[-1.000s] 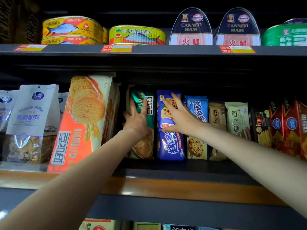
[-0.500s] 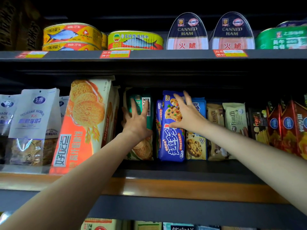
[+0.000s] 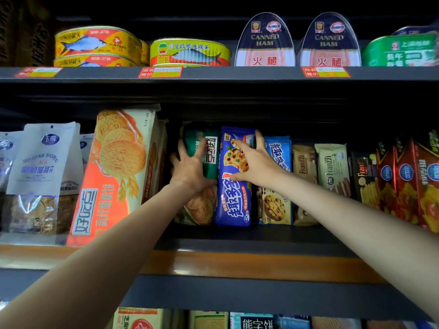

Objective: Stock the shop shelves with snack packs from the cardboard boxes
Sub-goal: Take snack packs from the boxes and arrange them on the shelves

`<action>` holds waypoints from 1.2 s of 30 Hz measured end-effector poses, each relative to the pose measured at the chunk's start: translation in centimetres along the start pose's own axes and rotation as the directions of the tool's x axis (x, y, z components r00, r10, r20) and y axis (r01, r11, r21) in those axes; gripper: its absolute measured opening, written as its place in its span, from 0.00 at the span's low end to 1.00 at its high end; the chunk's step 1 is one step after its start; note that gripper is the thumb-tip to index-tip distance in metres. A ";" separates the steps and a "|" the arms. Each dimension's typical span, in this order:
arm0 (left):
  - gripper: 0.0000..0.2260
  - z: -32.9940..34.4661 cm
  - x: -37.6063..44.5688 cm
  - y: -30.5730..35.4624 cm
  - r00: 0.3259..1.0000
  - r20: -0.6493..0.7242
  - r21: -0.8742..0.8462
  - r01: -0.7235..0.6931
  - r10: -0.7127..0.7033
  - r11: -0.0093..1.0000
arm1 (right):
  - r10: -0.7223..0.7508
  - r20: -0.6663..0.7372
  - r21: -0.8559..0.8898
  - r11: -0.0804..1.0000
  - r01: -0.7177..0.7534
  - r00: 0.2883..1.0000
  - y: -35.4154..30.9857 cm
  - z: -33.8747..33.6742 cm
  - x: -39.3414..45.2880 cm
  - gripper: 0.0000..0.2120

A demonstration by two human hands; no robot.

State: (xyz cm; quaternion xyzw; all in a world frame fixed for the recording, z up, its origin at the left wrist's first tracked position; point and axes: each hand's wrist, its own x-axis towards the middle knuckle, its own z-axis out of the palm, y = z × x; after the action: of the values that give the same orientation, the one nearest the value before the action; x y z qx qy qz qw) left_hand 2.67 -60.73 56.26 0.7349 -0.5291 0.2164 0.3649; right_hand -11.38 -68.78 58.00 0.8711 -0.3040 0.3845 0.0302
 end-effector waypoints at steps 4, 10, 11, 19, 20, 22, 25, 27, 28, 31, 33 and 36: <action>0.46 0.2 0.1 0.0 0.998 0.020 0.071 -0.055 0.053 0.996 | 0.040 0.007 0.049 0.998 -0.041 0.999 0.3 0.0 -0.2 0.46; 0.46 1.0 0.0 0.6 0.999 0.024 0.189 0.027 -0.032 0.982 | 0.008 0.052 -0.056 0.998 -0.005 0.999 -0.6 0.2 0.6 0.48; 0.46 1.0 0.0 0.6 0.999 0.029 0.177 0.027 -0.033 0.984 | 0.006 0.059 -0.066 0.998 -0.002 0.998 -0.7 0.2 0.4 0.48; 0.45 0.7 -0.7 0.6 0.998 0.058 0.159 0.021 -0.031 0.987 | 0.018 0.045 0.009 1.000 -0.018 0.999 -0.5 0.6 -0.2 0.47; 0.45 0.6 -0.8 0.6 0.998 0.058 0.159 0.019 -0.028 0.987 | 0.021 0.041 0.049 0.999 -0.023 0.999 -0.5 0.6 -0.4 0.46; 0.44 0.4 -0.8 0.5 0.998 0.062 0.141 0.014 -0.023 0.990 | 0.024 0.040 0.127 0.992 -0.028 0.999 -0.4 0.2 -0.7 0.46; 0.44 0.3 -1.0 0.5 0.997 0.073 0.107 0.014 -0.022 0.994 | 0.029 0.039 0.190 0.981 -0.036 0.999 -0.3 -0.1 -1.0 0.46; 0.44 0.3 -1.1 0.6 0.997 0.070 0.106 0.006 -0.013 0.994 | 0.030 0.027 0.204 0.978 -0.035 0.999 -0.4 0.1 -1.0 0.46; 0.44 0.3 -1.1 0.6 0.998 0.069 0.105 0.005 -0.012 0.994 | 0.030 0.013 0.202 0.979 -0.033 0.999 -0.4 0.2 -1.0 0.47; 0.43 0.2 -1.1 0.6 0.998 0.067 0.107 0.000 -0.007 0.994 | 0.045 -0.042 0.216 0.976 -0.035 0.998 -0.4 0.4 -0.7 0.48; 0.43 0.2 -1.1 0.5 0.998 0.069 0.103 -0.004 -0.003 0.995 | 0.052 -0.067 0.221 0.975 -0.036 0.996 -0.3 0.5 -0.5 0.49; 0.43 0.2 -1.1 0.5 0.997 0.073 0.085 0.001 -0.008 0.996 | 0.064 -0.120 0.228 0.973 -0.035 0.991 -0.3 0.5 -0.4 0.48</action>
State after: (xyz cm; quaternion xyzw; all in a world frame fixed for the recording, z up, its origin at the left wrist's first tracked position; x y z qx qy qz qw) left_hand 1.77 -60.31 55.48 0.7583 -0.5308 0.2107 0.3143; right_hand -11.07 -68.44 57.43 0.8348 -0.2776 0.4718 -0.0594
